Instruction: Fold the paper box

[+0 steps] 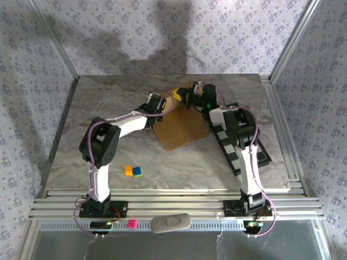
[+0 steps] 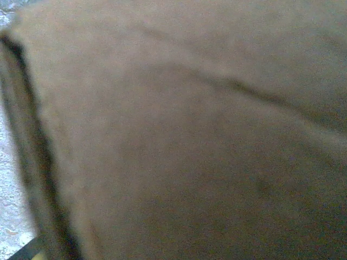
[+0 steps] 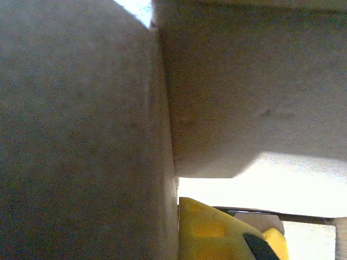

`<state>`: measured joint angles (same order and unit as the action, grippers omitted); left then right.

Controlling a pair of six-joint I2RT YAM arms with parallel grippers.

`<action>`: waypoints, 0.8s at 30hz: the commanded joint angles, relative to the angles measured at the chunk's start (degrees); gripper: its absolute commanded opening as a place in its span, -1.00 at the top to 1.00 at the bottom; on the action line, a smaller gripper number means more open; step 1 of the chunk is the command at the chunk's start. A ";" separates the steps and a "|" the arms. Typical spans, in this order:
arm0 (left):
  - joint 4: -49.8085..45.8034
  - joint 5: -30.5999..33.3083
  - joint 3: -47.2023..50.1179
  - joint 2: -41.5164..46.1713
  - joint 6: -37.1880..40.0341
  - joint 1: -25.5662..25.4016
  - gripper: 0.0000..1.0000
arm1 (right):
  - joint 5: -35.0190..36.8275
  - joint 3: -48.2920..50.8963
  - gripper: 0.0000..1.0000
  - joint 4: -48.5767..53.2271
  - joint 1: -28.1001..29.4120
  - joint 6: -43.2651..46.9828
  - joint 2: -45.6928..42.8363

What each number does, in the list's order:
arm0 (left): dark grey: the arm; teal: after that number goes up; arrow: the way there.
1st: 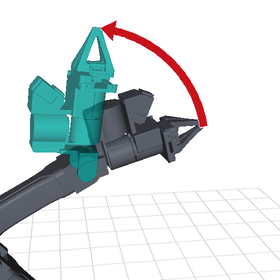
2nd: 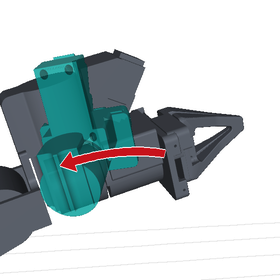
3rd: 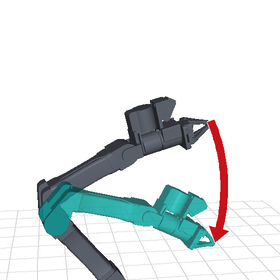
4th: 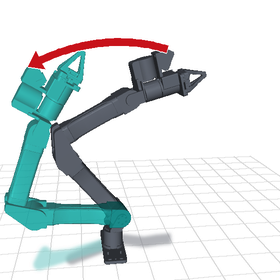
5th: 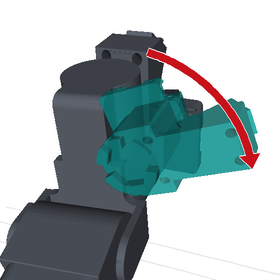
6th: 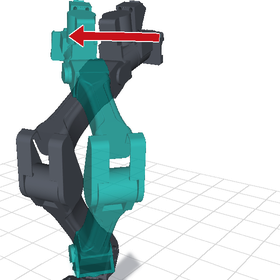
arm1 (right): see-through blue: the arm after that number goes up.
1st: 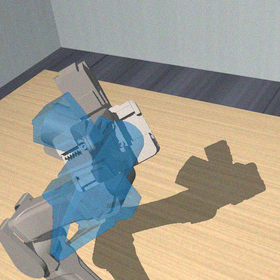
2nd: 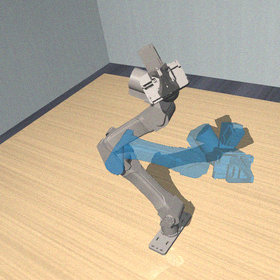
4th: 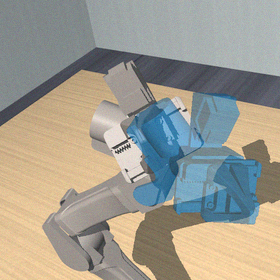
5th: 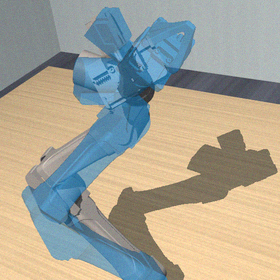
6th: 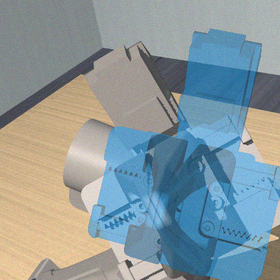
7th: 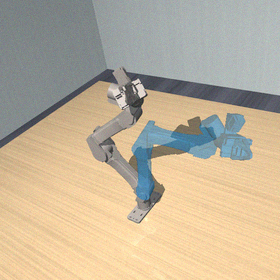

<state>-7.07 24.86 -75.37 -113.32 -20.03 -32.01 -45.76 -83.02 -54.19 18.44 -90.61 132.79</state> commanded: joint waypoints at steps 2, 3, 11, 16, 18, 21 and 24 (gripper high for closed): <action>-4.81 4.29 -1.66 -3.45 1.03 0.28 0.20 | -3.81 2.30 1.00 1.51 -0.33 -0.79 0.28; -5.08 4.69 -1.93 -3.72 0.97 0.27 0.21 | -3.81 2.26 1.00 1.31 -0.33 -0.92 0.22; -9.73 7.96 -6.38 -7.18 -2.00 0.26 0.74 | -3.90 2.95 1.00 1.35 -0.60 -1.02 -0.60; -15.22 13.40 -9.89 -9.35 -5.67 0.23 1.00 | -3.16 3.73 1.00 2.27 -0.63 -0.77 -1.86; -16.50 14.74 -10.55 -9.88 -6.83 0.28 1.00 | -2.60 4.21 1.00 2.94 -0.68 -0.45 -2.65; -16.73 15.38 -10.56 -10.04 -7.30 0.25 1.00 | -2.02 4.64 0.96 3.65 -0.73 -0.12 -3.60; -16.81 16.02 -10.65 -9.91 -6.74 0.27 1.00 | -1.08 5.66 0.65 4.63 -0.94 0.15 -5.16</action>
<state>-16.10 35.14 -86.19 -120.46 -27.44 -33.54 -44.51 -79.55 -53.78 17.93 -90.76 130.13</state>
